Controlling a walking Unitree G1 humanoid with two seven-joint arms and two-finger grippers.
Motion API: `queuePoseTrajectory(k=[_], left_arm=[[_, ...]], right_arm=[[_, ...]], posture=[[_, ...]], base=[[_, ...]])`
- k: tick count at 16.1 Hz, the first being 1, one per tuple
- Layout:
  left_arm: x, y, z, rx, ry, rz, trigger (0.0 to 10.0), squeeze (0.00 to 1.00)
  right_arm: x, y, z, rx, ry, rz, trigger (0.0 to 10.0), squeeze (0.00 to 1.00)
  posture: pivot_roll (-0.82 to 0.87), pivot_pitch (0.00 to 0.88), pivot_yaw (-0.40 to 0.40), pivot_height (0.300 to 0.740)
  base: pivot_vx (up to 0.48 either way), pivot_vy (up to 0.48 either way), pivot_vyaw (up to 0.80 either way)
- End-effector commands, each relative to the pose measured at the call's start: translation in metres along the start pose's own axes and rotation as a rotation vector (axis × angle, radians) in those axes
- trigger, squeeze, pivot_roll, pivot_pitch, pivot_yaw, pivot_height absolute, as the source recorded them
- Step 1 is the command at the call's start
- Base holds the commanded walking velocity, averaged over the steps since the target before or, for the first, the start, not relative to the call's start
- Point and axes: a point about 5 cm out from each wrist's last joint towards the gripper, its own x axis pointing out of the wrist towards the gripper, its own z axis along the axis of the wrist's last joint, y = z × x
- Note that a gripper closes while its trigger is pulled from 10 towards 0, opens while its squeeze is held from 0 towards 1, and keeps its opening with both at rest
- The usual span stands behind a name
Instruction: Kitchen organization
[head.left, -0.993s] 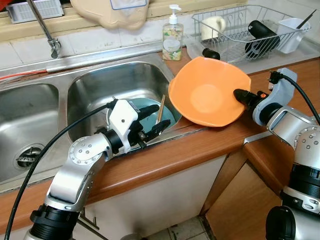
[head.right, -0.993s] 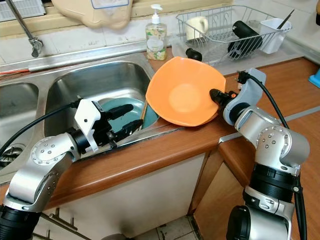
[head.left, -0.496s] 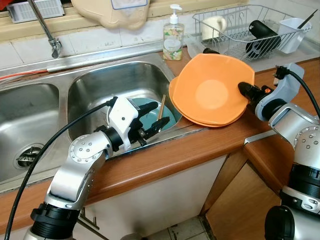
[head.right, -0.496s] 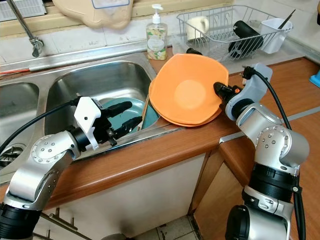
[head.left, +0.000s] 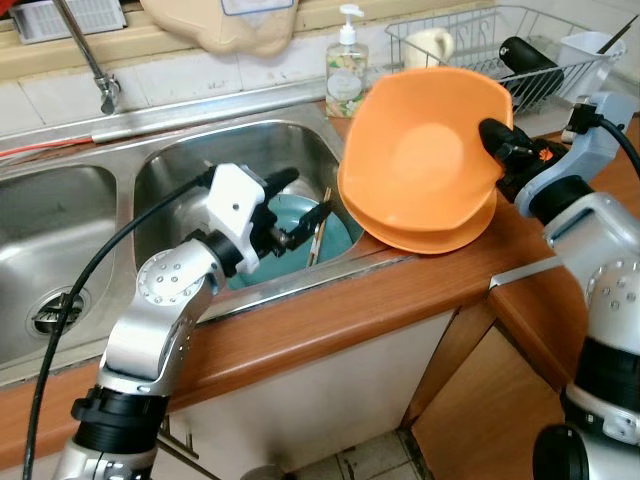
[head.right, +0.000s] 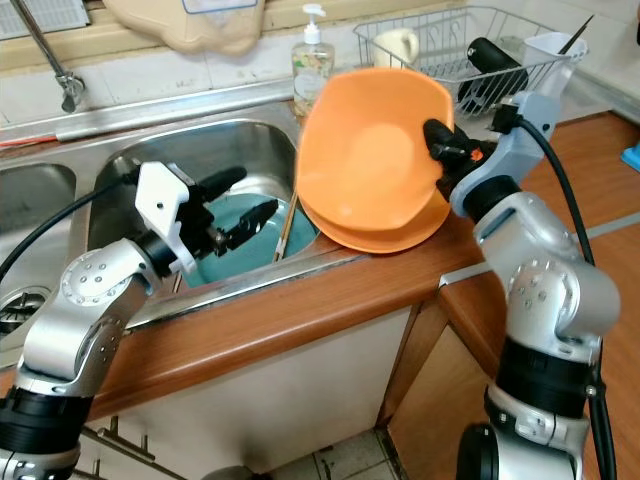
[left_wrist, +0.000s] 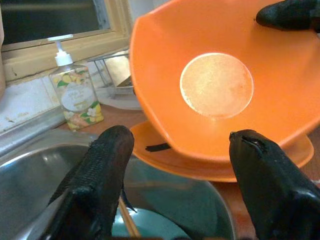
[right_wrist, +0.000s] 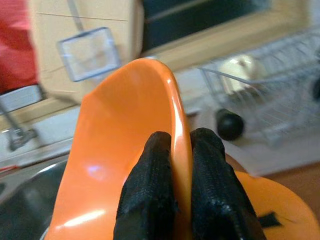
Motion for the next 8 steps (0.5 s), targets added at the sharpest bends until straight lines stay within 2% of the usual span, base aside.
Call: queuePoseTrajectory(k=[1,5,8], left_arm=[[0.003,0.006,0.005,-0.005,-0.021,0.024,10.0,0.00],[0.009,0.011,0.006,-0.059,-0.039,0.055,10.0,0.00],[0.009,0.020,0.001,-0.081,-0.032,0.135,10.0,0.00]], right_arm=[[-0.002,0.013,0.011,-0.039,-0.072,0.083,0.0,0.00],[-0.010,0.034,0.013,-0.094,-0.093,0.254,0.0,0.00],[-0.017,0.046,0.016,-0.053,-0.130,0.377,0.0,0.00]], posture=[[-0.04,0.000,0.090,0.740],[-0.05,0.000,0.093,0.740],[-0.05,0.000,0.093,0.740]], base=[[0.000,0.000,0.00],[0.000,0.000,0.00],[0.000,0.000,0.00]])
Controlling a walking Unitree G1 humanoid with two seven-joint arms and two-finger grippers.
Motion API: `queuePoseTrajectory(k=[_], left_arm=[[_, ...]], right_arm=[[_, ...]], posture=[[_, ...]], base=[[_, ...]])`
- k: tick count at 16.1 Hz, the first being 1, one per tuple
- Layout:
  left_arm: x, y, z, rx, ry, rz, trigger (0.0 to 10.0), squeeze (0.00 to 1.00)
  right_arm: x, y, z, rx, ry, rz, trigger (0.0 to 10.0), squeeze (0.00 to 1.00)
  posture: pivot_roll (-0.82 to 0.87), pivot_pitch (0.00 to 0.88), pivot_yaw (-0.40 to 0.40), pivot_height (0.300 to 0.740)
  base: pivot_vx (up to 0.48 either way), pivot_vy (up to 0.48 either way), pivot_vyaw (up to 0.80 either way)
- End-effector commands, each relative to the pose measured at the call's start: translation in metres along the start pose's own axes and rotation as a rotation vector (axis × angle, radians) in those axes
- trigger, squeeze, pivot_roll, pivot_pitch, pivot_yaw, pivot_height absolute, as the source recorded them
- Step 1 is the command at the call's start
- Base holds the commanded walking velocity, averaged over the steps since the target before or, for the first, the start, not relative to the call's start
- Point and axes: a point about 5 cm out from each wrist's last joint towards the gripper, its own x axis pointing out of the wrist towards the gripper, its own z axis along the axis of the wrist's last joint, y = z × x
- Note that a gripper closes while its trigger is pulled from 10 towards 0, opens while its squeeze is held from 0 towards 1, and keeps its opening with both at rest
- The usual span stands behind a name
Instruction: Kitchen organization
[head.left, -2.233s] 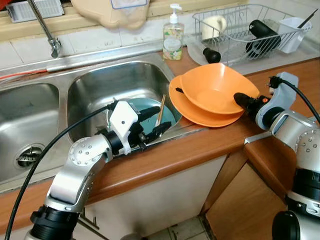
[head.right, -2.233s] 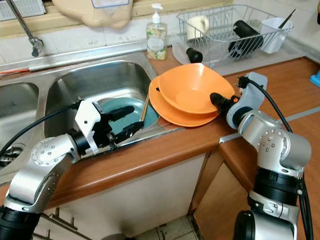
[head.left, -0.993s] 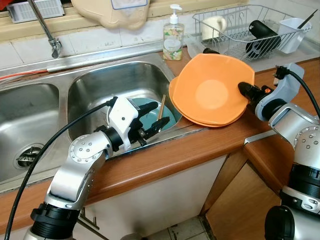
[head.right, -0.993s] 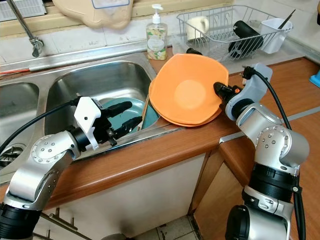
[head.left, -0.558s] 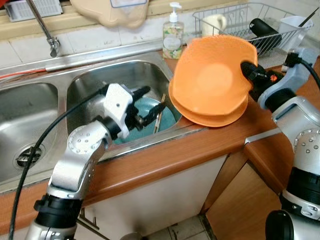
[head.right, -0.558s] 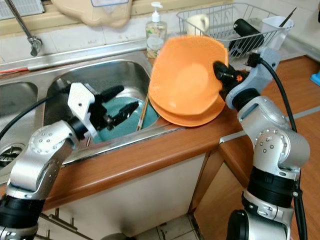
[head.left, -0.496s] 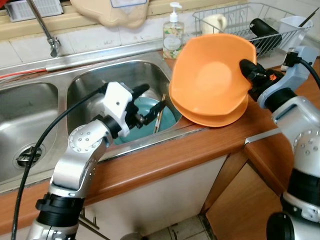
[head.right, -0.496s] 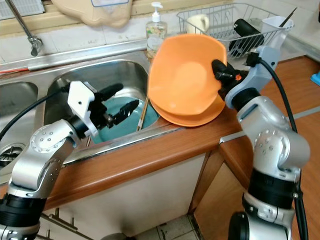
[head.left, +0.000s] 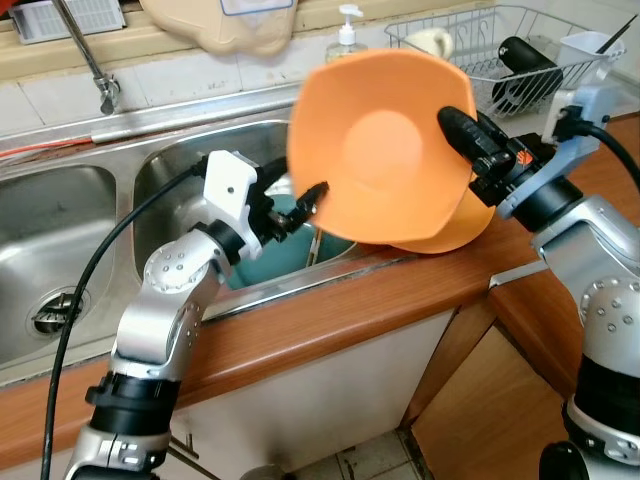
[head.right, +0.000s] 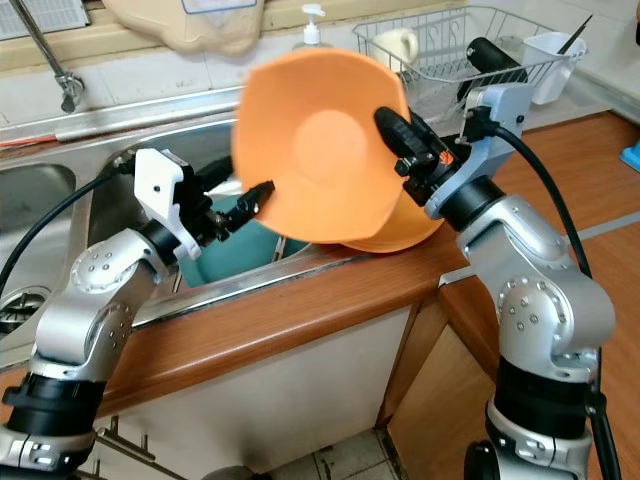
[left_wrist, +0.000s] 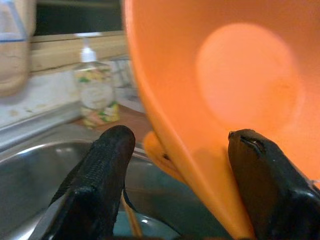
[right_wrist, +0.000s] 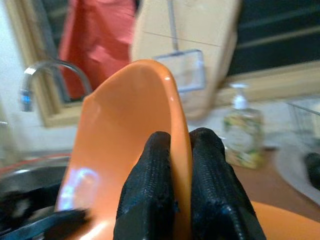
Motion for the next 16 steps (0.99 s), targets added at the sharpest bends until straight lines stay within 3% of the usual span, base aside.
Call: queuePoseTrajectory(k=[1,3,5,6,7,8,9,16], left_arm=[[-0.001,0.010,0.001,0.007,-0.001,0.058,10.0,0.00],[-0.002,0.015,0.000,0.014,-0.001,0.109,10.0,0.00],[-0.003,0.013,-0.002,-0.038,-0.011,0.086,10.0,0.00],[-0.003,0.010,-0.003,-0.090,-0.012,0.048,7.8,0.00],[-0.005,0.003,-0.007,-0.077,0.029,-0.011,1.4,0.00],[-0.005,0.004,-0.008,-0.081,0.027,0.000,1.4,0.00],[-0.003,0.005,-0.005,-0.116,-0.001,0.026,0.0,0.00],[-0.006,0.005,-0.001,-0.187,-0.035,0.024,0.0,0.00]], right_arm=[[-0.002,0.009,0.010,0.008,-0.072,0.068,0.0,0.00],[-0.003,0.009,0.009,0.017,-0.079,0.072,0.0,0.00],[-0.003,0.011,0.008,0.043,-0.089,0.084,0.0,0.00],[-0.003,0.012,0.008,0.052,-0.093,0.085,0.0,0.00],[-0.003,0.012,0.007,0.065,-0.098,0.081,0.0,0.00],[-0.003,0.012,0.007,0.067,-0.098,0.079,0.0,0.00],[-0.003,0.012,0.006,0.068,-0.096,0.078,0.0,0.00],[-0.003,0.012,0.000,0.074,-0.072,0.064,0.0,0.00]], posture=[[-0.05,0.000,0.093,0.740],[-0.05,0.000,0.094,0.740],[-0.05,0.000,0.094,0.740],[-0.05,0.000,0.094,0.740],[-0.05,0.000,0.100,0.740],[-0.05,0.000,0.100,0.740],[-0.05,0.000,0.100,0.740],[-0.05,0.000,0.099,0.740]], base=[[0.000,0.000,0.00],[0.000,0.000,0.00],[0.000,0.000,0.00],[0.000,0.000,0.00],[0.000,0.000,0.00],[0.000,0.000,0.00],[0.000,0.000,0.00],[0.000,0.000,0.00]])
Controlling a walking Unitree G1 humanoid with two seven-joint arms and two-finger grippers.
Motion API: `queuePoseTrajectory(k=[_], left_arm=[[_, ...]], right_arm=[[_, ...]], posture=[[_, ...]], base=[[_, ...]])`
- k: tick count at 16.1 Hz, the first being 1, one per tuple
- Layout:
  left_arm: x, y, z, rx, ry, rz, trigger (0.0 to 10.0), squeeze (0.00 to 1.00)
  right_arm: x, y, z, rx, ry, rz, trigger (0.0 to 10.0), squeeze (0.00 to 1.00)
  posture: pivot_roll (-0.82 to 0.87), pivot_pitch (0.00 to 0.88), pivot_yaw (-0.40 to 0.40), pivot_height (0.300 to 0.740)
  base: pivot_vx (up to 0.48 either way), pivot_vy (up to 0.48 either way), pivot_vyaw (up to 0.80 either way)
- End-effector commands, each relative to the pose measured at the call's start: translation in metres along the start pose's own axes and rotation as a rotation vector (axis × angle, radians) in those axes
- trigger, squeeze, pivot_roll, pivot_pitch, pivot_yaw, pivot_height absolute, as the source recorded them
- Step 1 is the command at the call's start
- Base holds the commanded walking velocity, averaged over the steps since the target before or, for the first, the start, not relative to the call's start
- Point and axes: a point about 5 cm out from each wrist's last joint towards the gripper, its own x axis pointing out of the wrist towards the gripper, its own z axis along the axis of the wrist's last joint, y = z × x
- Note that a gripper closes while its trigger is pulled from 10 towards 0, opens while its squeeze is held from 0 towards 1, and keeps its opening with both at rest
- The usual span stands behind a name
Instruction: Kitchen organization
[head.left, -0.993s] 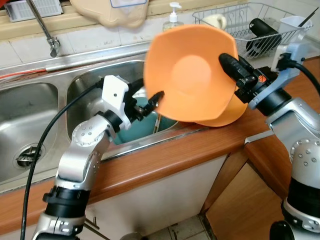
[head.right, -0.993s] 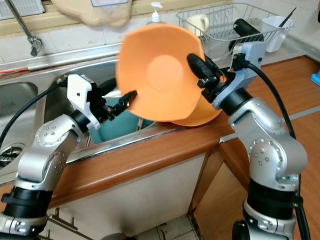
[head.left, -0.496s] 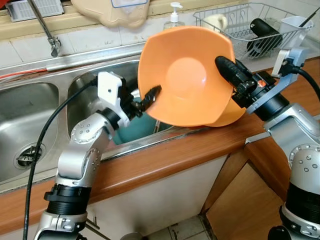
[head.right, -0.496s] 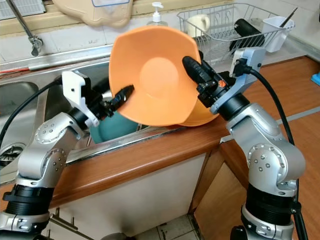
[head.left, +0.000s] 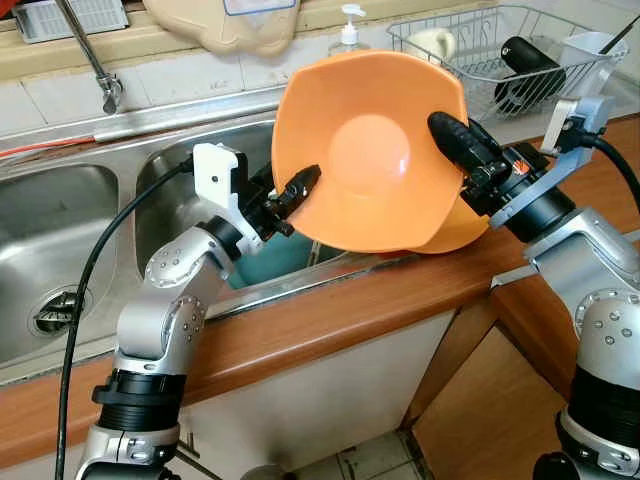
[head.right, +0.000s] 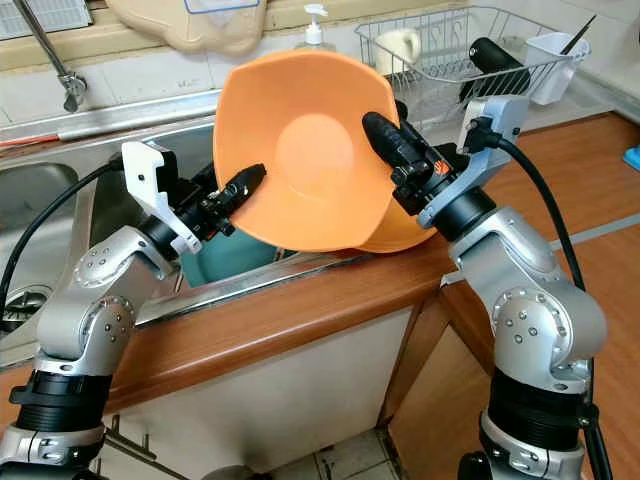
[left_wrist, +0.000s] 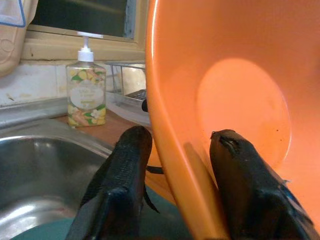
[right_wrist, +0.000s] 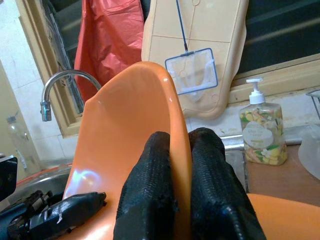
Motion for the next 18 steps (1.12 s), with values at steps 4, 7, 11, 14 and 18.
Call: queuePoseTrajectory(k=[4,7,11,14,18], left_arm=[[-0.006,0.005,0.000,-0.009,0.008,0.031,0.0,0.00],[-0.007,0.005,0.001,-0.017,0.005,0.032,0.0,0.00],[-0.007,0.005,0.001,-0.029,-0.002,0.034,0.0,0.00],[-0.006,0.007,0.004,-0.042,-0.025,0.048,0.0,0.00],[-0.007,0.015,0.010,-0.072,-0.076,0.110,0.0,0.00]], right_arm=[[-0.002,0.008,0.007,-0.011,-0.048,0.043,0.0,0.00],[-0.002,0.008,0.006,-0.008,-0.046,0.039,1.0,0.00],[-0.001,0.007,0.005,-0.029,-0.030,0.013,10.0,0.00],[0.000,0.003,0.005,-0.043,-0.024,-0.011,10.0,0.73],[-0.001,0.002,0.005,-0.055,-0.013,-0.021,10.0,1.00]], posture=[[-0.05,0.000,0.095,0.740],[-0.05,0.000,0.095,0.740],[-0.05,0.000,0.097,0.740],[-0.05,0.000,0.095,0.740],[-0.06,0.000,0.095,0.740]], base=[[0.000,0.000,0.00],[0.000,0.000,0.00],[0.000,0.000,0.00],[0.000,0.000,0.00],[0.000,0.000,0.00]])
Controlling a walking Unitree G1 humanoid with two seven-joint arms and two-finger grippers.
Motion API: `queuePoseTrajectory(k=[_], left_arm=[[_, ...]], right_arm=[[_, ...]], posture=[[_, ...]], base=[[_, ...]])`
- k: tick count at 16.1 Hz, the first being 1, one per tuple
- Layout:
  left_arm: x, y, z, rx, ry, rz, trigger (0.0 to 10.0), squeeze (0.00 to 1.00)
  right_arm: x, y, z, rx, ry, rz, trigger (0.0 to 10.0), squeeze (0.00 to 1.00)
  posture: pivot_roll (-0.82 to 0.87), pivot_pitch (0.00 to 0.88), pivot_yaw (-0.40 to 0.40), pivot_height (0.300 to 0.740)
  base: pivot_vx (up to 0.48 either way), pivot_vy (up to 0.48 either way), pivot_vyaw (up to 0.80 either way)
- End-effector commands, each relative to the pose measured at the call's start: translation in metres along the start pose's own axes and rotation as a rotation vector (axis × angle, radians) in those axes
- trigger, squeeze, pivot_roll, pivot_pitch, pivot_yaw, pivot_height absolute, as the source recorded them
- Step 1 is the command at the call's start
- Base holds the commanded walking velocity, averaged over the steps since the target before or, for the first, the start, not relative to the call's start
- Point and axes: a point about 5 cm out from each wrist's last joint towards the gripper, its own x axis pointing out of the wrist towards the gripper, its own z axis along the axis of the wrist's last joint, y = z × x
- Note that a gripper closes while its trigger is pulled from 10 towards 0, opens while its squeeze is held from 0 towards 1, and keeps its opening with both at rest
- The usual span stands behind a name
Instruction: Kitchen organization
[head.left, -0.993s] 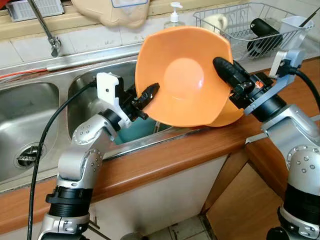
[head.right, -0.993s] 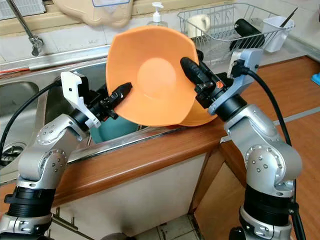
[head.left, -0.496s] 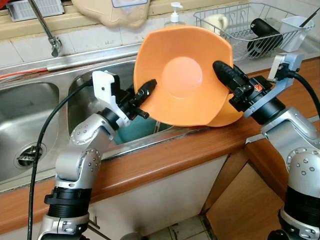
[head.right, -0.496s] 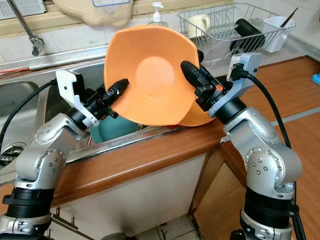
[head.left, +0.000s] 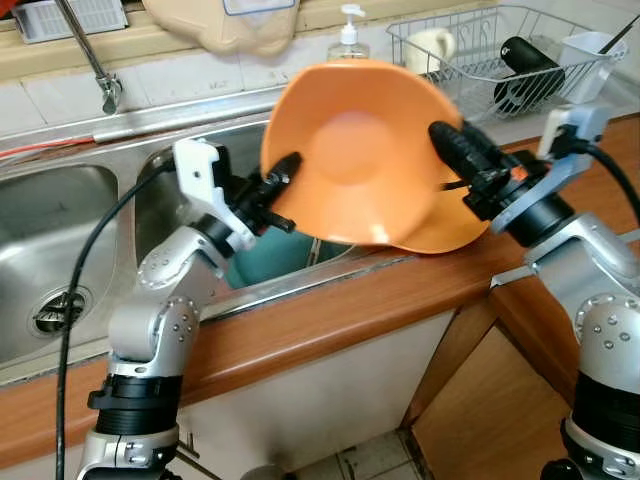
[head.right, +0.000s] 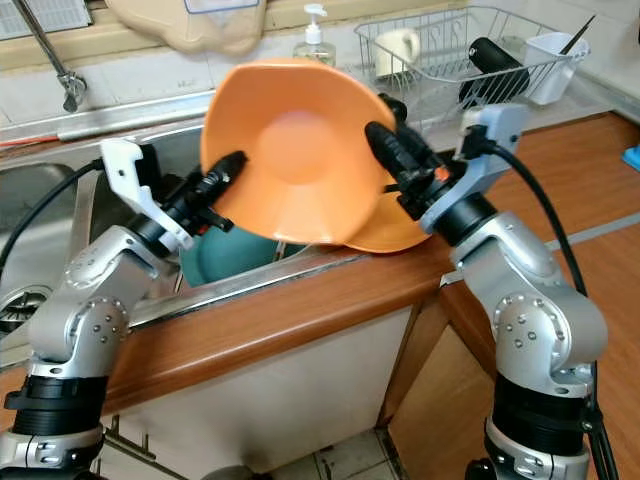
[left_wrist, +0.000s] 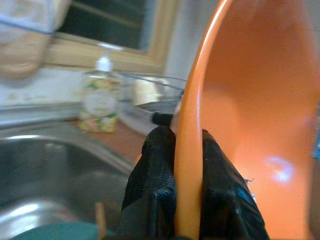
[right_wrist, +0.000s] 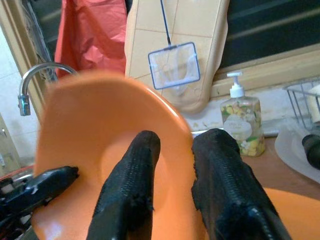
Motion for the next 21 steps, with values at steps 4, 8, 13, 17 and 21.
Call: queuePoseTrajectory(k=[4,8,13,17,21], left_arm=[[0.000,0.013,0.016,-0.022,-0.085,0.086,0.0,0.00],[-0.001,0.018,0.020,-0.024,-0.113,0.135,0.0,0.00],[-0.006,0.055,0.030,0.128,-0.123,0.410,0.0,0.00],[-0.008,0.068,0.018,0.252,0.001,0.500,0.0,0.00],[-0.006,0.078,-0.007,0.299,0.182,0.530,0.0,0.00]], right_arm=[[0.003,0.008,0.008,-0.038,-0.025,0.043,10.0,1.00],[0.003,0.009,0.007,-0.052,-0.013,0.049,10.0,0.90],[0.000,0.025,-0.010,-0.228,0.164,0.140,10.0,0.00],[-0.003,0.036,-0.024,-0.295,0.287,0.227,10.0,0.00],[-0.003,0.039,-0.031,-0.317,0.327,0.253,10.0,0.00]], posture=[[-0.06,0.000,0.092,0.740],[-0.05,0.000,0.092,0.740],[-0.06,0.000,0.093,0.740],[-0.05,0.000,0.092,0.740],[-0.05,0.000,0.092,0.740]], base=[[0.000,0.000,0.00],[0.000,0.000,0.00],[0.000,0.000,0.00],[0.000,0.000,0.00],[0.000,0.000,0.00]])
